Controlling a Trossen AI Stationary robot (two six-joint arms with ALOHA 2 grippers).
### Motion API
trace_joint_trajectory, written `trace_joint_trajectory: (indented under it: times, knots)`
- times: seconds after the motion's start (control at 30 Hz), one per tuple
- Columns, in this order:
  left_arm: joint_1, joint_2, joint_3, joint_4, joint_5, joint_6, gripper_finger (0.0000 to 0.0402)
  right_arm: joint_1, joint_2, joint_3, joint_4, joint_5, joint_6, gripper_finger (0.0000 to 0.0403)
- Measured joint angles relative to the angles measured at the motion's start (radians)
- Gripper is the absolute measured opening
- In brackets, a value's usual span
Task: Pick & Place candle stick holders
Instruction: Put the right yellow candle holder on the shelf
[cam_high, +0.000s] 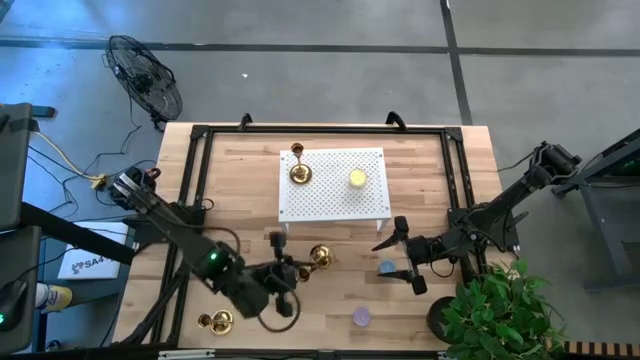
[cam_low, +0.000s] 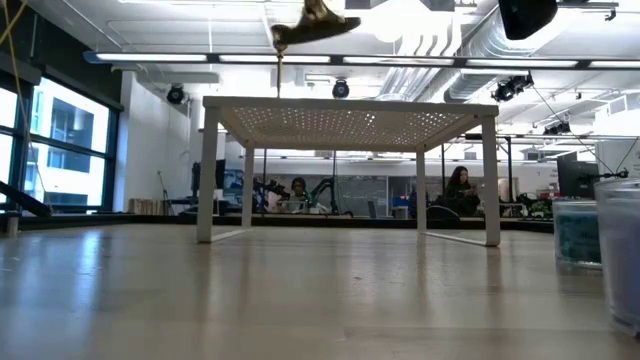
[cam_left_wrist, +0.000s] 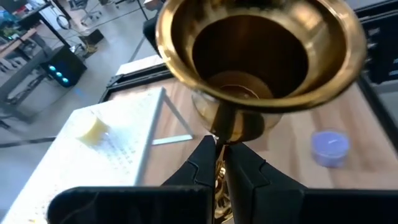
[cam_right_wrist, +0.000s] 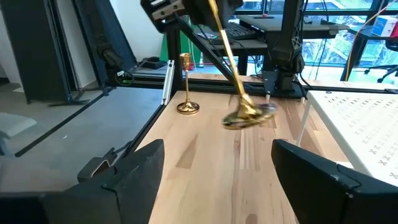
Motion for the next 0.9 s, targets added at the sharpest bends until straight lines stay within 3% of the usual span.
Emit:
trace_joint_trajectory:
  times: [0.37, 0.63, 0.9]
  knots:
    - [0.144, -0.002, 0.062, 0.011, 0.140, 0.110, 0.0008, 0.000, 0.000, 0.000, -0.019, -0.001, -0.059, 0.0291]
    - [0.224, -0.003, 0.206, -0.129, 0.141, 0.175, 0.0008, 0.000, 0.000, 0.000, -0.085, -0.001, -0.002, 0.0291]
    - [0.350, -0.002, 0.242, -0.214, 0.185, 0.157, 0.0008, 0.000, 0.000, 0.000, -0.083, 0.011, -0.036, 0.0291]
